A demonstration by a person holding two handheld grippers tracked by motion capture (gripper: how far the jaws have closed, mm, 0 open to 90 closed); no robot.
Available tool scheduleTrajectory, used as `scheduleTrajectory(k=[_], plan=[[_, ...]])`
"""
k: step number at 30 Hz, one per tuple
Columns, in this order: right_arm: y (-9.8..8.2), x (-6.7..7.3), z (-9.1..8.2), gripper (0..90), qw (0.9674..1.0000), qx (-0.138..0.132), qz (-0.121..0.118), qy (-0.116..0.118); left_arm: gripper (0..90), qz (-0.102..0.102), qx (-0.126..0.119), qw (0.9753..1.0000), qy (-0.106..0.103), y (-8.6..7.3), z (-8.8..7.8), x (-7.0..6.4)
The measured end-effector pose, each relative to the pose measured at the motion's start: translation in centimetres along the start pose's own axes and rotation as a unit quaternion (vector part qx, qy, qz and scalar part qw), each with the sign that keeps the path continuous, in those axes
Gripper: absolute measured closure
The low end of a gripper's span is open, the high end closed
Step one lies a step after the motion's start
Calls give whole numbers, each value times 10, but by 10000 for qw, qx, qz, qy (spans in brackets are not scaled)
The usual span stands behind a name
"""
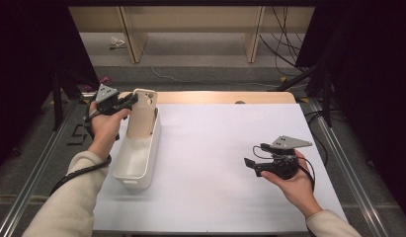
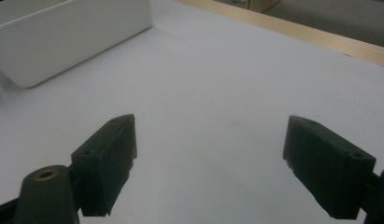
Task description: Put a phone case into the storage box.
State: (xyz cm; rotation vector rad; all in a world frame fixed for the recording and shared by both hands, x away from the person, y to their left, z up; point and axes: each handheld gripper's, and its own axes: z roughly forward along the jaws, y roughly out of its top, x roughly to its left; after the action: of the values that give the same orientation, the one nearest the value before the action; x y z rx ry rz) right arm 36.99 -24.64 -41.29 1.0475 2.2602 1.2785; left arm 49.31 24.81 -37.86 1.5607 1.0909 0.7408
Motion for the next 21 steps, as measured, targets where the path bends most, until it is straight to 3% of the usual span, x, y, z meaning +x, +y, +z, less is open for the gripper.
scheduleTrajectory(k=[21], plan=[[0,0,1,183,10000,13,9,4,816,-77,-58,9999,-84,-14,7,7]])
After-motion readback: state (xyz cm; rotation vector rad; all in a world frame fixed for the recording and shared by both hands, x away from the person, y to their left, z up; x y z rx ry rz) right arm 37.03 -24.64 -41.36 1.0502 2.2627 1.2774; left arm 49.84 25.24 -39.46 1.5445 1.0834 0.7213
